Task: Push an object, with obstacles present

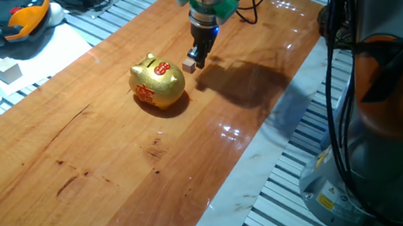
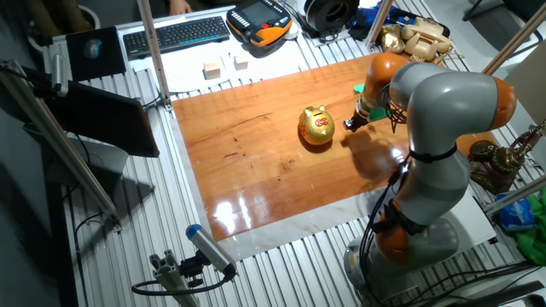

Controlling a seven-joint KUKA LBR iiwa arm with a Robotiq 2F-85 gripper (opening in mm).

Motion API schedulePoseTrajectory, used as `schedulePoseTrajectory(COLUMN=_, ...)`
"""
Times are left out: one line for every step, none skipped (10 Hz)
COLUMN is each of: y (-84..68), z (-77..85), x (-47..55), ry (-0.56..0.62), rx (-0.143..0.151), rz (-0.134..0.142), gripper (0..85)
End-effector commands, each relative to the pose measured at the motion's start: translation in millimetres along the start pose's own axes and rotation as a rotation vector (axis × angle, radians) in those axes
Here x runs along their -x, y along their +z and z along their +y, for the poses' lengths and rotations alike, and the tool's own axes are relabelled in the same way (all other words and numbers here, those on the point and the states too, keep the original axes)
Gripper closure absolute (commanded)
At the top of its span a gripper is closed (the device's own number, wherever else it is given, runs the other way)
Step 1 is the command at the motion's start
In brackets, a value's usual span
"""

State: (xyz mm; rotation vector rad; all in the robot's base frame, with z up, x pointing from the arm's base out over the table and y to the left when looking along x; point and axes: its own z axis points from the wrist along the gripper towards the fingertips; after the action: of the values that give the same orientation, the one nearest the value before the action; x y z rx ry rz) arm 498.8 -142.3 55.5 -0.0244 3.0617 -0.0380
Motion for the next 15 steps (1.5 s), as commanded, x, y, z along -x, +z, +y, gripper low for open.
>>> schedulePoseTrajectory(y=0.0, z=-0.1, x=0.0, ry=0.01, rx=0.017, rz=-0.002, gripper=85.0)
schedulePoseTrajectory(y=0.0, z=-0.1, x=0.0, ry=0.014, rx=0.037, rz=0.009, gripper=85.0)
schedulePoseTrajectory(y=0.0, z=-0.1, x=0.0, ry=0.015, rx=0.031, rz=0.025, gripper=85.0)
schedulePoseTrajectory(y=0.0, z=-0.1, x=0.0, ry=0.007, rx=-0.001, rz=0.041, gripper=85.0)
schedulePoseTrajectory(y=0.0, z=-0.1, x=0.0, ry=-0.018, rx=-0.007, rz=0.021, gripper=85.0)
schedulePoseTrajectory(y=0.0, z=-0.1, x=0.0, ry=-0.038, rx=-0.009, rz=0.015, gripper=85.0)
schedulePoseTrajectory(y=0.0, z=-0.1, x=0.0, ry=-0.04, rx=0.005, rz=0.012, gripper=85.0)
schedulePoseTrajectory(y=0.3, z=-1.3, x=-1.2, ry=-0.053, rx=0.02, rz=0.008, gripper=85.0)
schedulePoseTrajectory(y=2.1, z=-4.0, x=-3.5, ry=-0.06, rx=0.026, rz=0.003, gripper=85.0)
schedulePoseTrajectory(y=3.9, z=-6.5, x=-5.6, ry=-0.066, rx=0.024, rz=-0.003, gripper=85.0)
schedulePoseTrajectory(y=5.4, z=-8.2, x=-7.1, ry=-0.068, rx=0.02, rz=-0.003, gripper=85.0)
schedulePoseTrajectory(y=7.4, z=-7.9, x=-6.4, ry=-0.07, rx=0.018, rz=0.0, gripper=85.0)
schedulePoseTrajectory(y=10.6, z=-8.0, x=-5.4, ry=-0.072, rx=0.017, rz=0.002, gripper=85.0)
schedulePoseTrajectory(y=14.8, z=-8.4, x=-4.7, ry=-0.07, rx=0.018, rz=0.0, gripper=85.0)
schedulePoseTrajectory(y=17.7, z=-8.2, x=-3.9, ry=-0.07, rx=0.02, rz=-0.001, gripper=85.0)
